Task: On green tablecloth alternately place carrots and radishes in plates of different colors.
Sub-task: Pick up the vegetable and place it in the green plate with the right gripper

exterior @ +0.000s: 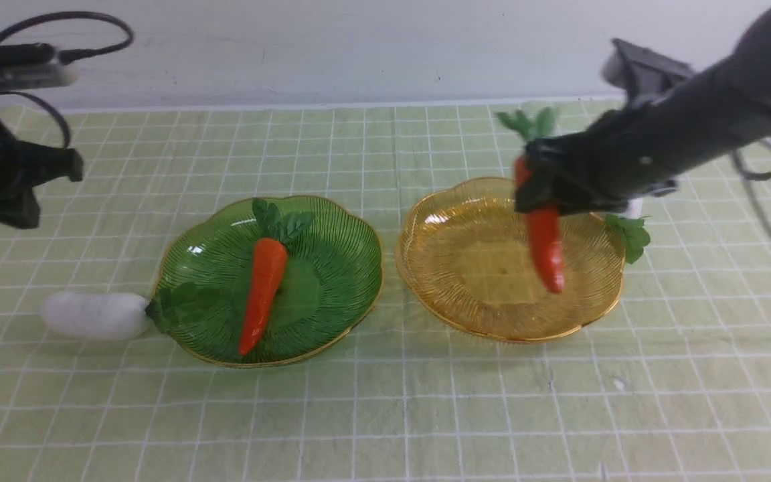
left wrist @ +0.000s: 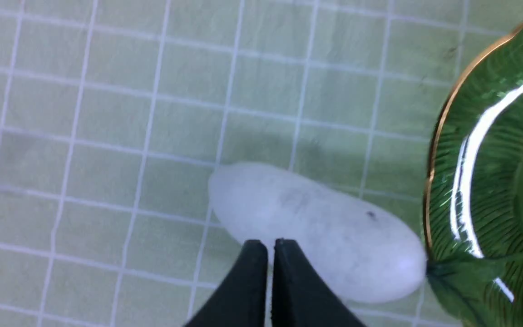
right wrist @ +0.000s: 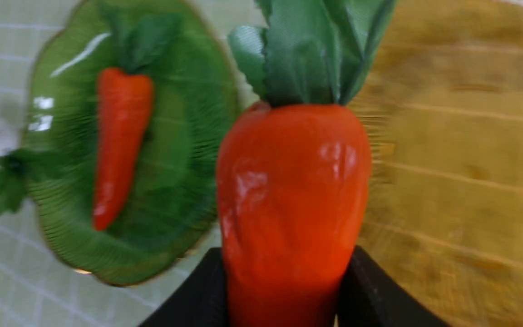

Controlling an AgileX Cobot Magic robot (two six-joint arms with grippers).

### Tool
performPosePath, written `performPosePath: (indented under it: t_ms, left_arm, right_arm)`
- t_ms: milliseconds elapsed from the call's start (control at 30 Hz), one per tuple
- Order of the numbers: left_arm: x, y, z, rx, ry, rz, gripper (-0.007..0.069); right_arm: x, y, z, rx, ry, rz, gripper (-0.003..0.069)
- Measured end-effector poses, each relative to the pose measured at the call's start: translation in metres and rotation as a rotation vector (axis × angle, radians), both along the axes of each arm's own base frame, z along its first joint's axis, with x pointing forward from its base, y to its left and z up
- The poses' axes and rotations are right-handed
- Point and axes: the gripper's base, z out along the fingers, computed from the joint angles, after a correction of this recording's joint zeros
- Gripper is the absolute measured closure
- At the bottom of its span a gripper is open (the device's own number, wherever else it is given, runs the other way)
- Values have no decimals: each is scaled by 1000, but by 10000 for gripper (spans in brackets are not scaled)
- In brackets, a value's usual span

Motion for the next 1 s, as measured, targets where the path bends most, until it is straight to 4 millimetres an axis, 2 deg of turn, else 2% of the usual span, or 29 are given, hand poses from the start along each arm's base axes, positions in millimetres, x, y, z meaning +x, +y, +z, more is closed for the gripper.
performPosePath:
  t_ms: [33, 200, 267, 367, 400, 500, 533, 567, 600, 667, 700, 767, 800, 867, 900, 1000]
  left_arm:
    - [0, 3, -6, -11, 26, -19, 622]
    - [5, 1, -25, -19, 104, -131, 620]
    - [7, -1, -30, -20, 122, -163, 613]
    - [10, -6, -40, -26, 156, -203, 541]
    - [10, -7, -40, -25, 158, -207, 528]
    - [10, -12, -42, -29, 180, -225, 386]
    - [8, -13, -42, -36, 194, -225, 311]
    - [8, -13, -42, -37, 194, -222, 300]
    - [8, -14, -42, -48, 204, -199, 225]
    - [7, -14, -43, -71, 216, -131, 124]
    - [7, -14, -43, -70, 216, -131, 116]
    - [6, -12, -44, -76, 224, -38, 35]
    - [6, -12, -44, -71, 227, -35, 27]
    - [7, -9, -46, -47, 233, -25, 11]
    - [8, -7, -49, -14, 238, -48, 8]
    - [13, -9, -55, 52, 235, -185, 15]
  right_arm:
    - [2, 16, -3, 24, 3, 32, 382]
    - [20, 71, -22, 65, 11, 120, 382]
    - [25, 80, -24, 76, 8, 127, 382]
    - [44, 105, -47, 107, 62, 114, 382]
    - [47, 107, -50, 109, 66, 113, 382]
    - [60, 117, -70, 122, 122, 97, 377]
    - [63, 119, -78, 123, 145, 94, 364]
    - [63, 119, -77, 125, 144, 95, 361]
    - [66, 122, -82, 125, 160, 102, 327]
    - [67, 124, -86, 119, 176, 124, 228]
    - [68, 124, -86, 118, 176, 125, 211]
    - [66, 125, -84, 103, 178, 145, 108]
    - [66, 125, -84, 101, 179, 147, 108]
    - [65, 124, -84, 82, 185, 163, 54]
    - [62, 123, -83, 57, 200, 197, 20]
    - [59, 123, -77, 36, 200, 256, 5]
